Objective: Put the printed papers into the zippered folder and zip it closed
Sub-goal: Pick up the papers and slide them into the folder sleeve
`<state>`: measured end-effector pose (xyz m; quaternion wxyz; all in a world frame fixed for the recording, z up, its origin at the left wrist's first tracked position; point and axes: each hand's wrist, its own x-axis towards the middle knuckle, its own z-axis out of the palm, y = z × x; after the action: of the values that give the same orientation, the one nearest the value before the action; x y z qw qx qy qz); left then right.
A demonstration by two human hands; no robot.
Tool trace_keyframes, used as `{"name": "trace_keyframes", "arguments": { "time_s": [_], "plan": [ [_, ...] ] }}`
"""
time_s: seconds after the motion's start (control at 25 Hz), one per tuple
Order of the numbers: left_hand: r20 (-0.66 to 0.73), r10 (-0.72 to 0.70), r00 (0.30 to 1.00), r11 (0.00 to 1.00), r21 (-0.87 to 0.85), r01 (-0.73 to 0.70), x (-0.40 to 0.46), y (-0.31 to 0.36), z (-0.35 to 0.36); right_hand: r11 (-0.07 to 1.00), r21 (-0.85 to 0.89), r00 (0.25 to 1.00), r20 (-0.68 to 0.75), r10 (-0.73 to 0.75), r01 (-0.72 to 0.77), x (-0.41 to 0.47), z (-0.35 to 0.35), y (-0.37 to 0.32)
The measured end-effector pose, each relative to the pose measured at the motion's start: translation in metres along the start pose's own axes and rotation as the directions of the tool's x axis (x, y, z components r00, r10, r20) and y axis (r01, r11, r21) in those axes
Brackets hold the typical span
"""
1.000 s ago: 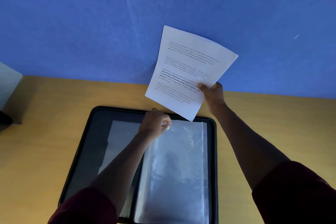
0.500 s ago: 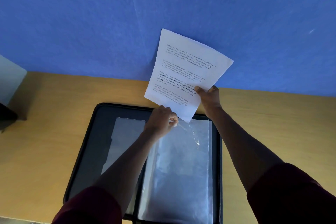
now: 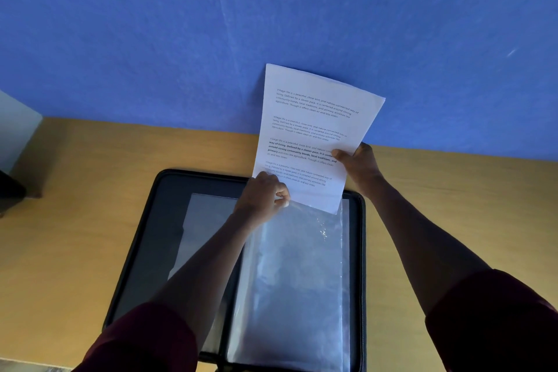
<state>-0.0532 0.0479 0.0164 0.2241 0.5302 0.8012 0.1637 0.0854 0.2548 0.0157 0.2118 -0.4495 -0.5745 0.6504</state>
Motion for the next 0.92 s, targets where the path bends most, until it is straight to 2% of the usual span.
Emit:
{"name": "trace_keyframes", "arguments": {
  "time_s": [0.24,0.4,0.72,0.92],
  "plan": [
    [0.008,-0.077,0.997,0.987,0.140,0.075,-0.002,-0.025,-0.018,1.000,-0.012,0.999,0.035,-0.023,0.024,0.004,-0.014,-0.003],
    [0.010,-0.114,0.993,0.975,0.191,0.110,0.000,-0.035,-0.023,1.000,-0.018,0.999,0.037,0.014,-0.014,0.006,-0.015,0.002],
    [-0.027,-0.124,0.992,0.980,0.156,0.127,-0.001,-0.041,-0.017,0.999,-0.032,0.999,0.029,0.022,-0.022,0.015,-0.015,0.003],
    [-0.033,-0.117,0.993,0.982,0.148,0.120,-0.001,-0.044,-0.015,0.993,-0.113,0.997,0.068,0.032,-0.024,0.020,-0.012,0.001]
  ]
}}
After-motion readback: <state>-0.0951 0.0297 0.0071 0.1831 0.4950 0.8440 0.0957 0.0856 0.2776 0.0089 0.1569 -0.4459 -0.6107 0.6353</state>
